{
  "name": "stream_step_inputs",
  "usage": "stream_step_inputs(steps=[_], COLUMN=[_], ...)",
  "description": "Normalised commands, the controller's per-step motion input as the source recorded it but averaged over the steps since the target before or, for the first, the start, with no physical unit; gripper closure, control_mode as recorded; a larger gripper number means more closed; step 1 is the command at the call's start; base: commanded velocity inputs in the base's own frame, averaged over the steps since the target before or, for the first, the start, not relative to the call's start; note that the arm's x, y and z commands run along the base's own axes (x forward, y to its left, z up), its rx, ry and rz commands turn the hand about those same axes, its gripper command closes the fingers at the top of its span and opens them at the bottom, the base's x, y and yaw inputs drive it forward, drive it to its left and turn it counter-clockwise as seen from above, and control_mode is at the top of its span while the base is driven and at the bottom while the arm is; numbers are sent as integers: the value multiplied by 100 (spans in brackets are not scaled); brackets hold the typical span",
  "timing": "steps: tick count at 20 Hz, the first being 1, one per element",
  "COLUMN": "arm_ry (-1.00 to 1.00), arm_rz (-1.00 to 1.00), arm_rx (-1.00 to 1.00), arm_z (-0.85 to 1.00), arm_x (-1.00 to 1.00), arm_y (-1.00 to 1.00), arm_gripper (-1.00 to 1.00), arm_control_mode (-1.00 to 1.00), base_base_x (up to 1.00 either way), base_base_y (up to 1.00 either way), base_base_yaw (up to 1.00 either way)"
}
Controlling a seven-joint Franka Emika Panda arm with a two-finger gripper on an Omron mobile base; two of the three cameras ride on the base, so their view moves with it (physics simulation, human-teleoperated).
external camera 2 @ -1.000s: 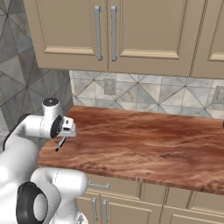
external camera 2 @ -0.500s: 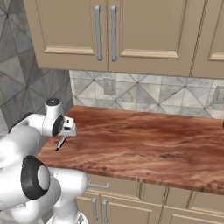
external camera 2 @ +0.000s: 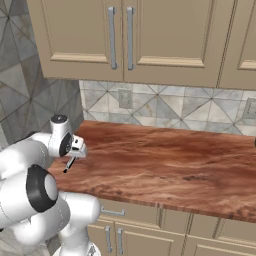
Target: Pick up the tongs from the counter and place them near the plate next to the oven.
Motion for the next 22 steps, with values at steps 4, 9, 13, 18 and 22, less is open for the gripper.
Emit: stream_step_inputs(steps=[4, 9, 13, 18, 22], arm_ry=[0, 0, 0, 0, 0], arm_rz=[-6, -6, -6, -4, -1], arm_rx=[0, 0, 0, 0, 0], arm_z=[-20, -22, -25, -26, -25], arm_x=[8, 5, 6, 7, 9], arm_y=[5, 6, 7, 2, 0], arm_gripper=[-100, -100, -100, -100, -100], arm_control_mode=[-100, -100, -100, -100, -100], base_base_x=[0, 0, 0, 0, 0], base_base_y=[0, 0, 0, 0, 0], base_base_yaw=[0, 0, 0, 0, 0])
